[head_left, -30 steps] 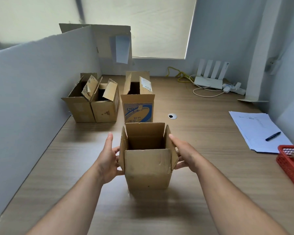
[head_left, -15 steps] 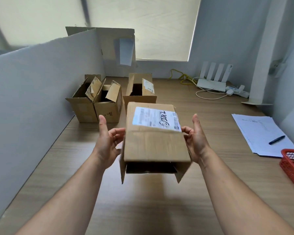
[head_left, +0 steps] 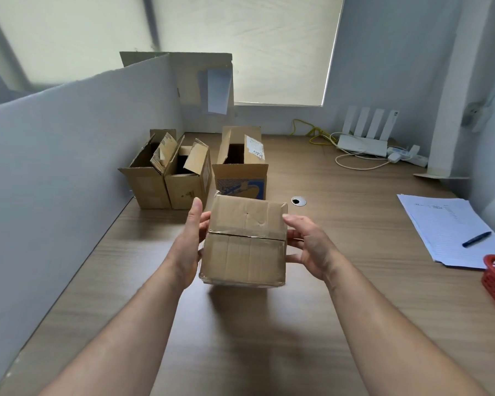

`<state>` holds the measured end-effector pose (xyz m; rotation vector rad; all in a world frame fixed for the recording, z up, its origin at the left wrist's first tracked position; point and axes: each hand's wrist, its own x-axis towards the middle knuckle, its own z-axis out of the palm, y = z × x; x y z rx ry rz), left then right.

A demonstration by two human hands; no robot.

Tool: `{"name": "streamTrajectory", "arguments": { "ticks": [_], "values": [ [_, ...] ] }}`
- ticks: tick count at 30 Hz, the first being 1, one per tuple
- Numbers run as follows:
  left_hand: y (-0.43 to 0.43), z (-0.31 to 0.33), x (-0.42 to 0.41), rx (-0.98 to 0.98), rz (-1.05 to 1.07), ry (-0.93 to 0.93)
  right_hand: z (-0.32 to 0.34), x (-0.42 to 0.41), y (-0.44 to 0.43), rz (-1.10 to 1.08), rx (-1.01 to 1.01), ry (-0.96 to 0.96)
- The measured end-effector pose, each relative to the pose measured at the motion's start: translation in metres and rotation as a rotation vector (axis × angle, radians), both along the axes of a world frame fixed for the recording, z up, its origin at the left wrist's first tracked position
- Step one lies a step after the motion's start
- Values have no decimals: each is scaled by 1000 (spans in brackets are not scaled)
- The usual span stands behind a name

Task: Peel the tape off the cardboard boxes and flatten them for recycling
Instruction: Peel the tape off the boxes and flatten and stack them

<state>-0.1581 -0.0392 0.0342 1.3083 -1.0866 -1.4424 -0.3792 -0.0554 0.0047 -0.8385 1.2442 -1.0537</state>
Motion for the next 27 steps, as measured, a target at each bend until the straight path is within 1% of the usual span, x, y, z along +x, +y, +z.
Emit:
{"name": "streamTrajectory", "arguments": {
  "ticks": [3,5,8,9,12,14,19,22,25,27],
  "values": [
    [3,0,6,-62,-5,-81,-10,5,-2,-21,36,-45],
    [5,2,9,-142,21,-145,-24,8,-3,-32,84,-84],
    [5,4,8,-326,16,-418,-46,21,4,-34,213,-128],
    [6,1,7,-354,-13,-515,-53,26,8,-34,254,-135],
    [8,-18,6,-375,-128,-774,-73,37,20,-38,354,-125],
    [14,-32,4,-340,-175,-875,-88,39,26,-19,395,-90],
    [31,-57,-6,-343,-253,-1128,-110,33,38,69,490,-1],
    [38,-71,-12,-342,-375,-1325,-114,28,37,48,481,52],
    [40,-75,-14,-359,-403,-1388,-103,20,30,-75,355,98],
    [41,-75,-14,-373,-400,-1409,-92,16,21,-107,268,77]
  ]
}}
